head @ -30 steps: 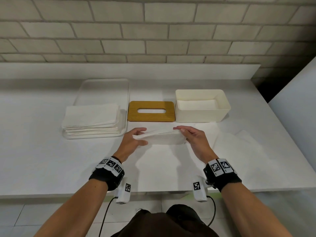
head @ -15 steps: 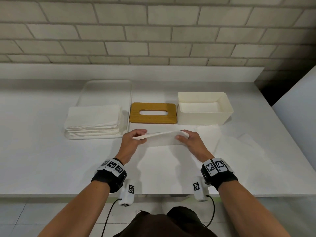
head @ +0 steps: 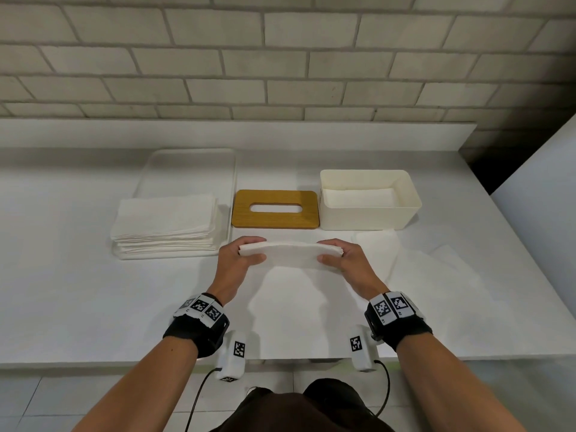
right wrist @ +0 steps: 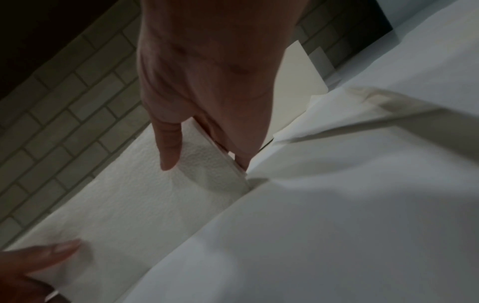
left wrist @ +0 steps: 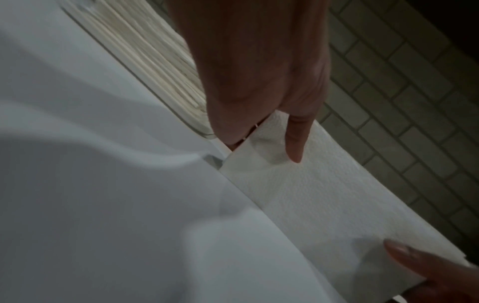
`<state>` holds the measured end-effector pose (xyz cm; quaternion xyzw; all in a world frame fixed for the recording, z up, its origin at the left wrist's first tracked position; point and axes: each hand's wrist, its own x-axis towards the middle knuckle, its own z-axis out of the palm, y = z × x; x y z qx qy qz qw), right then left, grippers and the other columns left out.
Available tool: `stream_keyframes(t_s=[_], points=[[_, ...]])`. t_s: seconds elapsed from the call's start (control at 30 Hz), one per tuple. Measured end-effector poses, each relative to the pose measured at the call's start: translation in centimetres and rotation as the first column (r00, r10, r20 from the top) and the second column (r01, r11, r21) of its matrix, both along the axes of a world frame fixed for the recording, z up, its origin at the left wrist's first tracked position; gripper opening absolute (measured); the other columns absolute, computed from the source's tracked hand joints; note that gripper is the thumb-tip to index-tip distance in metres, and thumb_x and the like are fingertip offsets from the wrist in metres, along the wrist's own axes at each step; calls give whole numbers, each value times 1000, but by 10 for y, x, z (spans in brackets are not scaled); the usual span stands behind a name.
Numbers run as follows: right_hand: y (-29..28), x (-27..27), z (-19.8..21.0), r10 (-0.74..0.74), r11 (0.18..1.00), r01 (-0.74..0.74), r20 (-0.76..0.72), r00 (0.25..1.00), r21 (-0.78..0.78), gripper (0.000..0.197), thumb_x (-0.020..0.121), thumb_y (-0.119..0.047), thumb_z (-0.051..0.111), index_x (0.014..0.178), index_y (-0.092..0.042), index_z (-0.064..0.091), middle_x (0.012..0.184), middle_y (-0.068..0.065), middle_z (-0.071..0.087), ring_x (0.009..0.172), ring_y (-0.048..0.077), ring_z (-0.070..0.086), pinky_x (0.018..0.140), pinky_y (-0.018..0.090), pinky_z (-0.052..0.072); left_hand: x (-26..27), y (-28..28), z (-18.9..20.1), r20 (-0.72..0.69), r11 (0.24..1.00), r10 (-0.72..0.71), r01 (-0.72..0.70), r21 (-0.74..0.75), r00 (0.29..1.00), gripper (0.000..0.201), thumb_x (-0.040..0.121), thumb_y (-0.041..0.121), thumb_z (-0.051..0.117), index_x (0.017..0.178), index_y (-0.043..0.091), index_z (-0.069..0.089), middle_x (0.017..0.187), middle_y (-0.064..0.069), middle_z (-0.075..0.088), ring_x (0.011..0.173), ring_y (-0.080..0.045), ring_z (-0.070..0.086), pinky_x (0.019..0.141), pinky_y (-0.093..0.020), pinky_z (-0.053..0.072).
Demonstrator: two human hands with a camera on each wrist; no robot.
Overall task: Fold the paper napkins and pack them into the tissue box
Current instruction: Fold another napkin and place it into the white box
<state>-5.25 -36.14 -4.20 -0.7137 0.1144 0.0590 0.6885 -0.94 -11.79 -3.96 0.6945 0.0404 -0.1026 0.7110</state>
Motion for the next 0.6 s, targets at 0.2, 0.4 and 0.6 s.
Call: stream_keyframes(t_s=[0.2, 0.4, 0.6], points=[[0, -2, 7, 5, 1000, -6, 96, 995, 3, 23, 86, -5, 69, 98, -23, 77, 111, 3, 72, 103, 21, 67, 90, 32, 54, 0, 2, 5, 61, 999, -31, 30, 23, 998, 33, 76, -10, 70, 95, 17, 75, 100, 7, 70, 94, -6, 64, 84, -21, 50], [1, 0, 5, 7, 1000, -7, 129, 992, -3, 29, 88, -7, 68, 106, -29, 74, 114, 0, 71, 111, 22, 64, 96, 36, 51, 1, -3, 7, 61, 998, -57, 56, 27, 996, 31, 79, -8, 68, 97, 17, 74, 98, 8, 69, 93, -8, 62, 81, -20, 47], [3, 2, -5, -28, 994, 34, 59, 998, -109, 31, 91, -5, 58, 100, -32, 69, 101, 2, 70, 96, 28, 65, 86, 39, 52, 3, -3, -3, -18, 999, -29, 29, 18, 999, 47, 80, -16, 59, 108, 21, 67, 107, 1, 65, 99, -19, 60, 83, -26, 50]])
